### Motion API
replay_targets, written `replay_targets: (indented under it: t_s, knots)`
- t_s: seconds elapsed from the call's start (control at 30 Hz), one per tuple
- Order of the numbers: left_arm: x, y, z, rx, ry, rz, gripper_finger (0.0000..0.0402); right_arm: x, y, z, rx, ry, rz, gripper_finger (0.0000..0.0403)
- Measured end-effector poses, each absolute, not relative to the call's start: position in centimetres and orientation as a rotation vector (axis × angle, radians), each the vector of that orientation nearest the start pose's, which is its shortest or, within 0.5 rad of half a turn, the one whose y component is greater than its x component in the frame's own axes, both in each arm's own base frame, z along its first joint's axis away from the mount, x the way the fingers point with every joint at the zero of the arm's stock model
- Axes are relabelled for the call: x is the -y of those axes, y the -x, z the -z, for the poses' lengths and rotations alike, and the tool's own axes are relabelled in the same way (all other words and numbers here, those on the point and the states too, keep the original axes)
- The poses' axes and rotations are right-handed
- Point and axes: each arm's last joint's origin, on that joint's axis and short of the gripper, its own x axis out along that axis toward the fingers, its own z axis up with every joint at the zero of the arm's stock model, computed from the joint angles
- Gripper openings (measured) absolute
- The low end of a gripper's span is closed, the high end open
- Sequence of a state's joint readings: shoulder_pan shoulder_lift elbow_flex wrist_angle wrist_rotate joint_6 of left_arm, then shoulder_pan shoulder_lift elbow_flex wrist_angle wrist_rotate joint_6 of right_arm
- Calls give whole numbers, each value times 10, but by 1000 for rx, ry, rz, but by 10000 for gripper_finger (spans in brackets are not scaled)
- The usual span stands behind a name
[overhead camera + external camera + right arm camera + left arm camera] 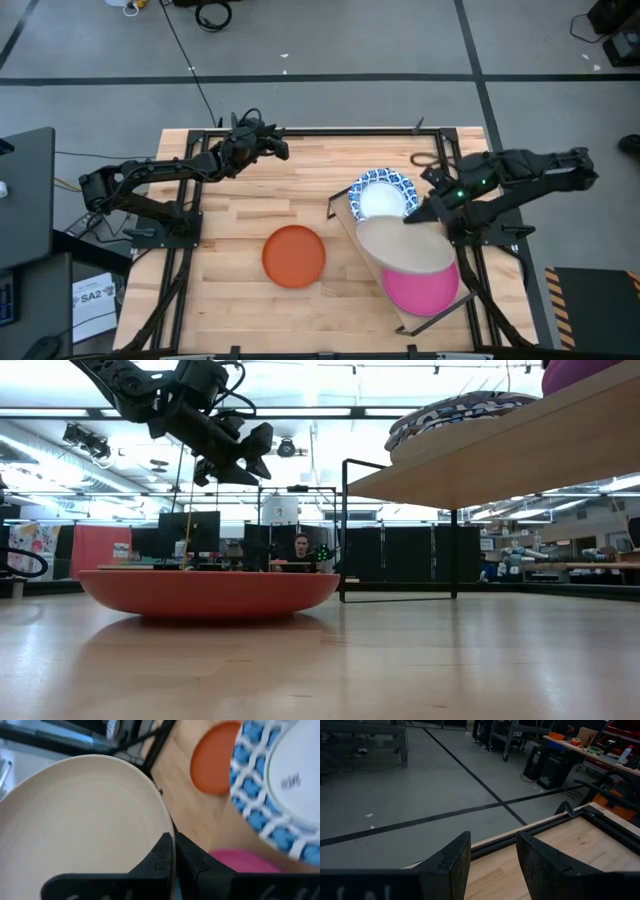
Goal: Place and stack plates onto a shelf
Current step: Stack the gray plate on top of the pink plate on the shelf
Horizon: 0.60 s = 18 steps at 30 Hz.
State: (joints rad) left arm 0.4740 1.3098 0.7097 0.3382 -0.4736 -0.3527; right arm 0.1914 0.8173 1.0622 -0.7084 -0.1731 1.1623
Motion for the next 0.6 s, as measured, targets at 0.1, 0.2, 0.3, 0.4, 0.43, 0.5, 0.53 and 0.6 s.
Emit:
replay_targets:
  t_s: [0.1,0.2,0.3,0.4,0.43,0.5,0.53,0.6]
  knots:
    - [-139,-242,-246,-103,324,-980,165,-44,-144,-367,-672,-1128,-42,14]
    - [-139,-242,-246,-103,324,-980,165,-57,-144,-364,-728,-1128,-53,14]
    - [-139,-242,-246,-103,324,-980,165,-71,-146,-360,-790,-1105,-87,14]
    - [-139,-242,-246,-103,324,-980,165,-83,-147,-355,-855,-1066,-118,14]
    - [-139,-242,-246,-103,324,-980,165,-87,-147,-353,-878,-1052,-120,14]
    - [-139,-242,-246,-103,324,-980,165,-93,-146,-349,-912,-1023,-118,14]
    - [-139,-242,-246,-103,324,-980,165,-96,-145,-348,-925,-1011,-119,14]
    - [-139,-242,-246,-103,324,-980,165,-99,-143,-345,-949,-984,-107,14]
